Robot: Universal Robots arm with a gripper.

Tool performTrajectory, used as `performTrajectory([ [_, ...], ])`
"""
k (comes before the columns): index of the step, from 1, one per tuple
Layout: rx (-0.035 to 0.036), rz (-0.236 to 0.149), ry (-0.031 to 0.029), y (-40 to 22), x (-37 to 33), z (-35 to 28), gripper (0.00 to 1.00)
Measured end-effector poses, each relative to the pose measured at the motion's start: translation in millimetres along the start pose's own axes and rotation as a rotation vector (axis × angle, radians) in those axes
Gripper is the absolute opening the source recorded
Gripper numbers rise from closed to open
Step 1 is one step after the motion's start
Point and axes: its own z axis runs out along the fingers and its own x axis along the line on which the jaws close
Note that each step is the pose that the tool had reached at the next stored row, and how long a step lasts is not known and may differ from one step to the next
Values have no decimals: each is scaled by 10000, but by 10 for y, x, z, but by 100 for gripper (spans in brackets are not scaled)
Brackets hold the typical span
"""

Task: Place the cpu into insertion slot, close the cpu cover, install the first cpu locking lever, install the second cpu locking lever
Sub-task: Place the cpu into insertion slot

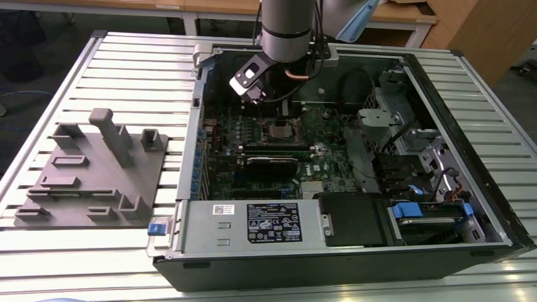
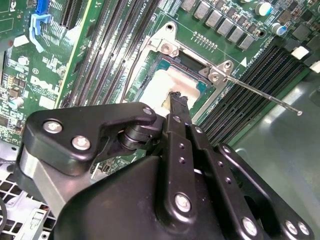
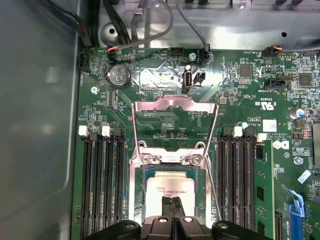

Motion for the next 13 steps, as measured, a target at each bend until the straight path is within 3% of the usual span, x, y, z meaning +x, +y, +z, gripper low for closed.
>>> performTrajectory([
  [13,-1,120,-9,14,0,4,11],
])
